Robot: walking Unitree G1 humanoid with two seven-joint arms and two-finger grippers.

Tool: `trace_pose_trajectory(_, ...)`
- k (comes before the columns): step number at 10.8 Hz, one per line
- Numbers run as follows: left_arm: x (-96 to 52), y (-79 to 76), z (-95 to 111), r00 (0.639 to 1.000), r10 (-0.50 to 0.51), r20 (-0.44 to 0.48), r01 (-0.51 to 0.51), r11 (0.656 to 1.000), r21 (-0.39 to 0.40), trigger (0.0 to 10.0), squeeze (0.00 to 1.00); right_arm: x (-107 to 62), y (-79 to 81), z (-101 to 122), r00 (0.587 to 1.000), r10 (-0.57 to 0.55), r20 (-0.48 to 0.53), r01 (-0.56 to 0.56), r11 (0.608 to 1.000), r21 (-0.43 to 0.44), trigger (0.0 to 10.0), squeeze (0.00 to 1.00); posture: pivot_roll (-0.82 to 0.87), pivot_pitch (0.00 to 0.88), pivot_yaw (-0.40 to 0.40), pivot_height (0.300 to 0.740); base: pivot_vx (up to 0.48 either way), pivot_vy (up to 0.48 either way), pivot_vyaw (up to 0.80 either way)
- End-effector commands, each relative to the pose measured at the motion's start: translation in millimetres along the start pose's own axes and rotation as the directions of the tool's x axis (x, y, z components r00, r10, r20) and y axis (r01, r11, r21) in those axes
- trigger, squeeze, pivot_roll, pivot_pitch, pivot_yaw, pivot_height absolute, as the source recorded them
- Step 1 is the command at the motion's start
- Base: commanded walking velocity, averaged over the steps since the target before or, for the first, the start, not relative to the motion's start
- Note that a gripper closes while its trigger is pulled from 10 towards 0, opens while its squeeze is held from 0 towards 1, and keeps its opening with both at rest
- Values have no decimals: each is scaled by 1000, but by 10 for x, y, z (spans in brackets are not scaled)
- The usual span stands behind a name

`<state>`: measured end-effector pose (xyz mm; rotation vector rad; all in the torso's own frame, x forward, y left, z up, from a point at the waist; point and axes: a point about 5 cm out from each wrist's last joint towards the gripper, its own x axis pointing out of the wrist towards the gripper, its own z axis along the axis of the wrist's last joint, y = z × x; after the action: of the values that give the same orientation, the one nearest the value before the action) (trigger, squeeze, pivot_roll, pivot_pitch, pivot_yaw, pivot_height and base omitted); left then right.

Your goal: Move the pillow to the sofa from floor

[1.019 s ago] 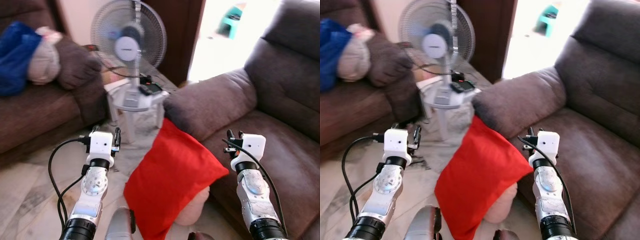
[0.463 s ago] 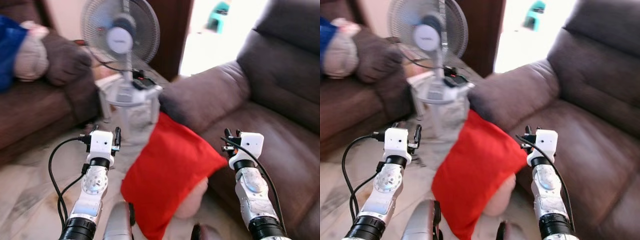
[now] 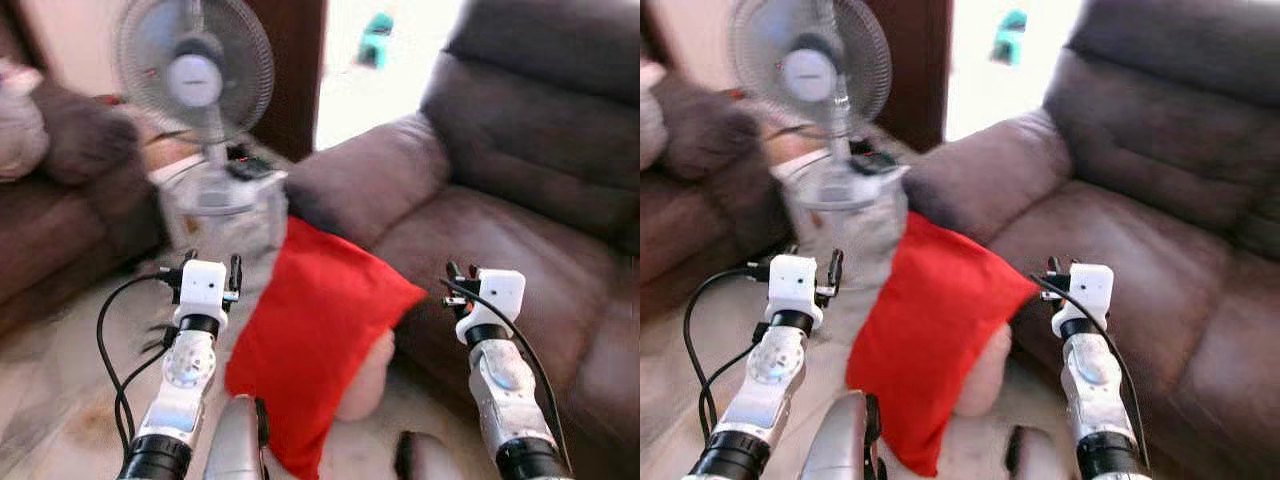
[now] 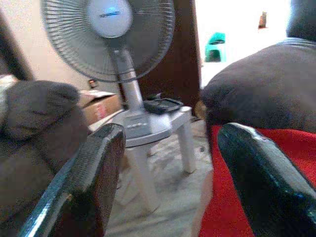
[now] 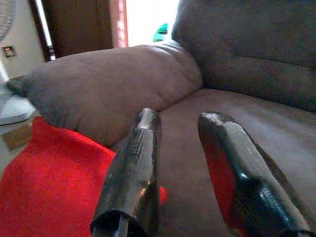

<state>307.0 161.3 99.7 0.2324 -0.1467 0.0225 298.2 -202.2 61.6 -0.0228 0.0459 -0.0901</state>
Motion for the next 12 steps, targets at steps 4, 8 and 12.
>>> trace_pose_trajectory(4,32,-3,75,1000,-7,15,7,1000,-11,10000,0,24,69,55,999,35,21,-35,999,-8,10000,0,48,1,-45,589,0,0,200)
trace_pose_trajectory(8,58,4,96,1000,0,7,0,999,-33,10000,0,15,76,61,999,41,29,-41,999,6,10000,0,47,2,-44,589,0,0,0)
trace_pose_trajectory(12,68,18,92,1000,8,-2,-8,999,-36,10000,0,24,85,64,999,45,25,-45,999,18,10000,0,46,0,-48,589,0,0,200)
